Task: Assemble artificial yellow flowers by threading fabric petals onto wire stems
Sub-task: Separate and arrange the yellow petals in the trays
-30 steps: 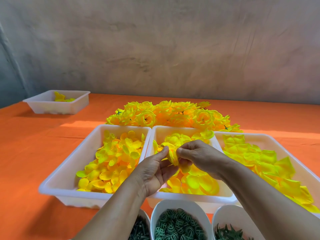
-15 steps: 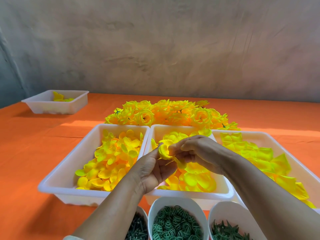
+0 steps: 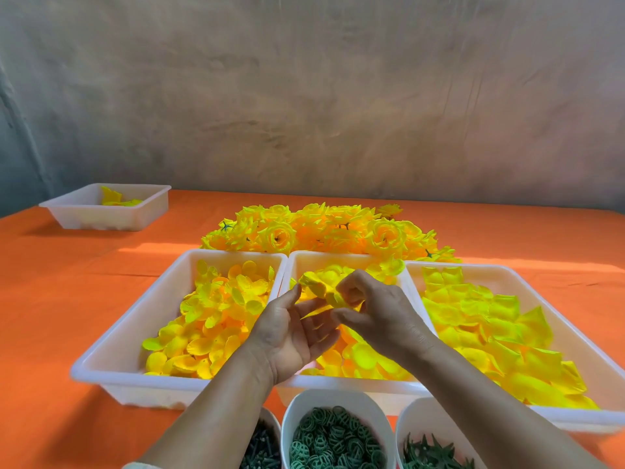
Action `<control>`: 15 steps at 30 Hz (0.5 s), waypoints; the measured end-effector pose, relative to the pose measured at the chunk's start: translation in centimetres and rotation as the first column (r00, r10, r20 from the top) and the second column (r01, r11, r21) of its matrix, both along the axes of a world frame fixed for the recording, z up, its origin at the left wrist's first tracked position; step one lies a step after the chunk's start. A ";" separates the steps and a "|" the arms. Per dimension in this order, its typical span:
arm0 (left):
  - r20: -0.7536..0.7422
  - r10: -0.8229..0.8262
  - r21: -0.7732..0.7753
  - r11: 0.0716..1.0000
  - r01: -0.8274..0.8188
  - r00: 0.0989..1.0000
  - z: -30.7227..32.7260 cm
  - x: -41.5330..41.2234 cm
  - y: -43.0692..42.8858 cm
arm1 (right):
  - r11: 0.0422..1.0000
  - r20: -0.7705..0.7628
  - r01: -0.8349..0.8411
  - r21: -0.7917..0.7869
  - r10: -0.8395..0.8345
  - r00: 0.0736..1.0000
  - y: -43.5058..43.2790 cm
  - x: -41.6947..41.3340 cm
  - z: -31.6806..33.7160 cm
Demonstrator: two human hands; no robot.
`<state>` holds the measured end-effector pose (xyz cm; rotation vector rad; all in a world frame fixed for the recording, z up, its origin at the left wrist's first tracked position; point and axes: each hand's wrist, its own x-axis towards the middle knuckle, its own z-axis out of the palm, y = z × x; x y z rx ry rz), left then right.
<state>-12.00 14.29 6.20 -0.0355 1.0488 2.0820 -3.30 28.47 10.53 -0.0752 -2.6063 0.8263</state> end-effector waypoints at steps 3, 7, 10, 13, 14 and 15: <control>-0.041 -0.018 0.014 1.000 0.019 0.999 0.3 0.2 -0.3 | 0.979 0.031 0.036 -0.200 -0.031 0.999 -0.6 -0.3 0.1; -0.122 0.022 0.060 0.998 -0.015 0.992 0.4 0.5 -0.1 | 0.905 0.078 0.026 -0.425 0.008 0.997 -1.3 -0.4 -0.1; -0.097 0.034 0.040 0.999 -0.030 0.995 0.4 0.5 0.1 | 0.848 0.089 -0.016 -0.529 0.074 0.993 -1.5 -0.4 0.0; -0.085 0.015 0.038 0.999 -0.012 0.996 0.3 0.5 0.2 | 0.785 0.092 -0.068 -0.615 0.157 0.983 -1.4 -0.3 0.4; -0.085 0.010 0.033 0.999 -0.007 0.996 0.3 0.4 0.2 | 0.781 0.106 -0.069 -0.621 0.171 0.980 -1.3 -0.3 0.5; -0.086 0.006 0.028 1.000 -0.004 0.996 0.3 0.4 0.2 | 0.783 0.124 -0.064 -0.618 0.177 0.976 -1.2 -0.3 0.6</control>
